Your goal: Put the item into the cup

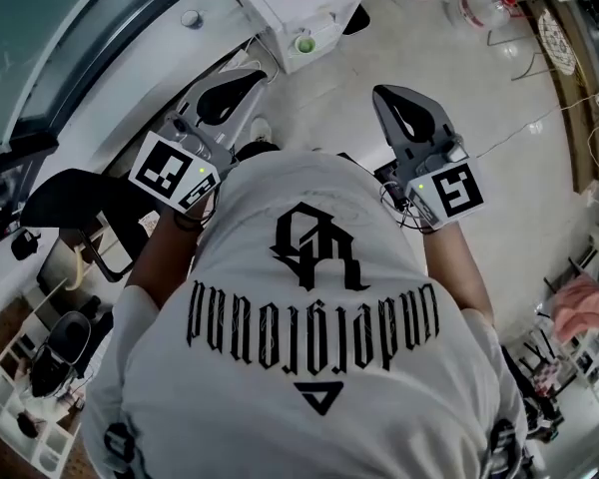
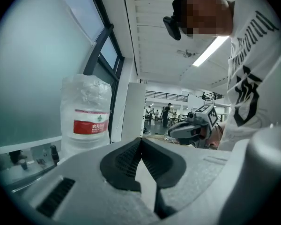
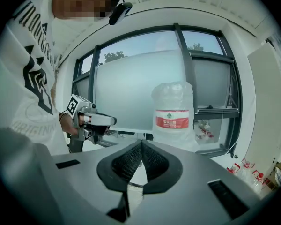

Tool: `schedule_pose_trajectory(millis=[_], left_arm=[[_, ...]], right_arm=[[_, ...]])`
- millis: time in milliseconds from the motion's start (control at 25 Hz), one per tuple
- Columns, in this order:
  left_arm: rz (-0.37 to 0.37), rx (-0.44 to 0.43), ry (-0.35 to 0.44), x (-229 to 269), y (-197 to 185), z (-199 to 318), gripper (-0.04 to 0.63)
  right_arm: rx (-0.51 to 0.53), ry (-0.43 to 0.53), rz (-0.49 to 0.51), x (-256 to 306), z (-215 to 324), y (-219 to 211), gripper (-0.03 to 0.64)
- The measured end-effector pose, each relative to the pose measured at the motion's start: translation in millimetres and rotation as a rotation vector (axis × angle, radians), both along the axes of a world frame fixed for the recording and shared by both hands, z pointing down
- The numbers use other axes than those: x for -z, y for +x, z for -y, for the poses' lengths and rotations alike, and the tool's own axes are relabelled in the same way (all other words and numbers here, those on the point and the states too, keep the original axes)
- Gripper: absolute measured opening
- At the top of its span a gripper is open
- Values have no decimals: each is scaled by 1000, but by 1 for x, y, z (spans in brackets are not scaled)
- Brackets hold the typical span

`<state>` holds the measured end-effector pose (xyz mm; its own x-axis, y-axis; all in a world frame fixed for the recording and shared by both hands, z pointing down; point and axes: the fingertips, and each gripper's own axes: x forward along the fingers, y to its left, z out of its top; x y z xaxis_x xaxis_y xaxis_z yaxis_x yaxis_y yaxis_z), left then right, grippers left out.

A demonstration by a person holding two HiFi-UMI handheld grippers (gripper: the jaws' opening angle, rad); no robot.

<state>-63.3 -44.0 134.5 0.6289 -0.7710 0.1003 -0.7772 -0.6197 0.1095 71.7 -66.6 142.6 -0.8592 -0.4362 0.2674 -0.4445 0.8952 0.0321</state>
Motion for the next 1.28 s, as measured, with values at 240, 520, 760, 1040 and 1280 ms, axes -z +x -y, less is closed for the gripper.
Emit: schedule_pose_trajectory(millis=[240,520,760,1040,1280], left_arm=[[37,32,-6,4,12,-24,14],[59,117,-29,2,4,-65,14],[48,111,-42,0,-5,-94,14],[21,47,-39,3,-21,-112,14],[3,2,-27,4,-55,-145,14]], right_arm=[[40,-16,23,8,-11,5,14],[123,-34,24,4,-44,0,14],[111,-41,38,2,-65,-9,14],[63,-37,33,1,-87,-28,14],[13,-19,7,1,-123,-57,14]])
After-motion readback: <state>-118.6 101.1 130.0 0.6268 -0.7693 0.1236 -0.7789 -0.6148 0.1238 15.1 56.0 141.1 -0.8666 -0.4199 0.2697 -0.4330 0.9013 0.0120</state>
